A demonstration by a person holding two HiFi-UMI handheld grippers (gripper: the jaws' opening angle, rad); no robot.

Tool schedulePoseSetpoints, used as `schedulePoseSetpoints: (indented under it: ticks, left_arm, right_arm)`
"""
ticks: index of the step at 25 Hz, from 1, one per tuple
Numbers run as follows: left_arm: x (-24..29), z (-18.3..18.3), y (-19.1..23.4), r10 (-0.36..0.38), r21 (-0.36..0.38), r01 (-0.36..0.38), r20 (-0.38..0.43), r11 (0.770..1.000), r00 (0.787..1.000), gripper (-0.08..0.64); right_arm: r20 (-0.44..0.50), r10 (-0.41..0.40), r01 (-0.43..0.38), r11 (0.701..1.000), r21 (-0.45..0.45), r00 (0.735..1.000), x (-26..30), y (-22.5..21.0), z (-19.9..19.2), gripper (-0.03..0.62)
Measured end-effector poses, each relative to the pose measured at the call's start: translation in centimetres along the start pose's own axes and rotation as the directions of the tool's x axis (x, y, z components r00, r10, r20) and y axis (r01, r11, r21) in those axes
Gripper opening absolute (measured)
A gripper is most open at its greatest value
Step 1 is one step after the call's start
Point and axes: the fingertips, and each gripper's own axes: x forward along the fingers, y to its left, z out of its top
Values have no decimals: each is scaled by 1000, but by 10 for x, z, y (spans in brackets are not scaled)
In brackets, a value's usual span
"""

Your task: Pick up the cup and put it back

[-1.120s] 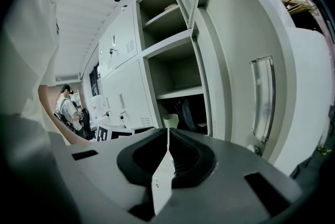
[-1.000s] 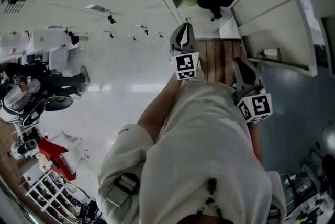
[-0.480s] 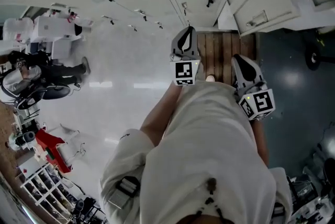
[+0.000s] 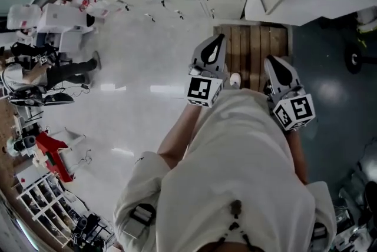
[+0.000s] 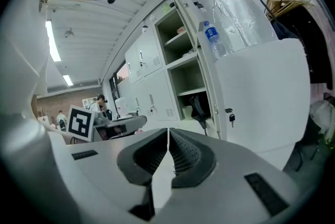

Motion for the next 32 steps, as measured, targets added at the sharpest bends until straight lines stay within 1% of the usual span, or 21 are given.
schedulePoseSetpoints:
  ticks: [3,6,9,10,13,14,15,17,18,21,27,29,32]
  left_arm:
    - [-35,19,-11,-19,-71,20,15,997,1000,9]
    - [-67,36,-17,-9,-90,13,37,996,999,9]
    - [-95,40,-26,-15,-122,21,48,992,999,9]
    - [-102,40,-30,-25,-121,31,51,992,998,9]
    - [-119,43,-46,-71,-38,74,77,997,995,9]
    - [-125,44,-48,-80,-35,83,82,996,993,9]
    - [-132,43,-48,-82,-60,87,87,994,993,9]
    - [-147,40,-43,-67,-139,79,95,987,993,9]
    - [-156,37,-40,-55,-160,69,94,985,994,9]
    - [-187,29,-37,-20,-144,31,74,989,997,9]
    - [-245,14,-2,18,-217,0,84,976,996,9]
    - [-260,12,2,11,-228,10,91,974,996,9]
    - [-275,8,-3,-32,-224,52,91,973,995,9]
  right_arm:
    - [-8,54,-54,999,1,998,-4,19,-4,28]
    - [-5,125,-126,992,-28,992,0,42,-3,28]
    - [3,199,-198,977,-80,980,5,72,-1,28]
    - [6,222,-221,971,-91,975,7,82,-1,28]
    - [9,274,-272,959,-83,962,17,106,-3,28]
    - [10,285,-284,956,-71,958,20,113,-4,28]
    - [9,295,-293,954,-62,956,23,119,-4,28]
    - [2,307,-307,950,-60,952,29,134,-7,26]
    - [-5,312,-311,948,-64,950,31,142,-9,28]
    - [-32,325,-327,941,-86,945,34,175,-20,26]
    - [-78,351,-360,920,-157,933,23,248,-50,26]
    - [-88,346,-357,917,-178,934,17,265,-56,25]
    - [-87,325,-336,924,-183,942,6,280,-61,25]
